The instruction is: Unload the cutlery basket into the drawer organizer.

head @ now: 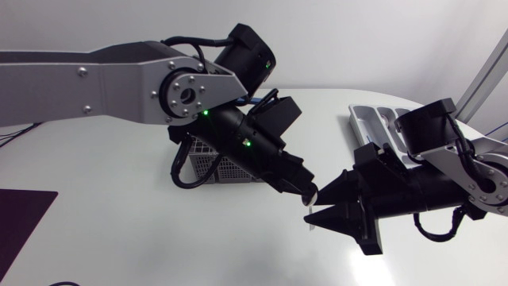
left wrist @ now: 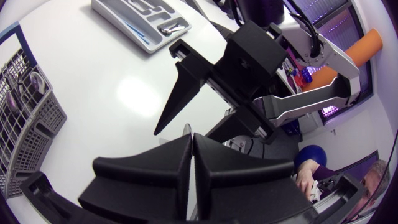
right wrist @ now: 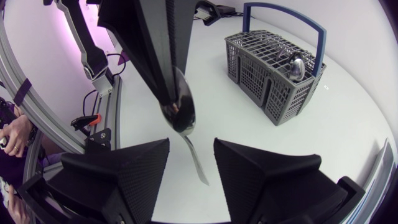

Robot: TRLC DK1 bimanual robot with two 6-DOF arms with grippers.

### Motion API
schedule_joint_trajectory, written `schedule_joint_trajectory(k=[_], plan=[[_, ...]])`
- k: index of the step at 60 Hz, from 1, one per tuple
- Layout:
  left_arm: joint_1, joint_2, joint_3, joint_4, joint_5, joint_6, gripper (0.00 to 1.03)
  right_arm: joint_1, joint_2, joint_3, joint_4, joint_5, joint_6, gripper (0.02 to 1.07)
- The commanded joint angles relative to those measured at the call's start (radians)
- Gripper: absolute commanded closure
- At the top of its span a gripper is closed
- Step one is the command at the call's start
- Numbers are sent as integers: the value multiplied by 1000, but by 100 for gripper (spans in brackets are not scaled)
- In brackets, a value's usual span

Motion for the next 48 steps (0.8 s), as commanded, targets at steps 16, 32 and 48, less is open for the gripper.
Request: schedule_joint_trajectory(k=[16, 32, 48], plan=[[23, 19, 31, 1, 39, 12, 100, 4, 15, 17, 2, -15, -27, 88], [23, 17, 26, 1, 45, 9, 100, 7, 18, 17, 11, -15, -24, 96], [35, 16, 34, 1, 47, 0, 93, 7, 23, 14, 5, -15, -23, 101]])
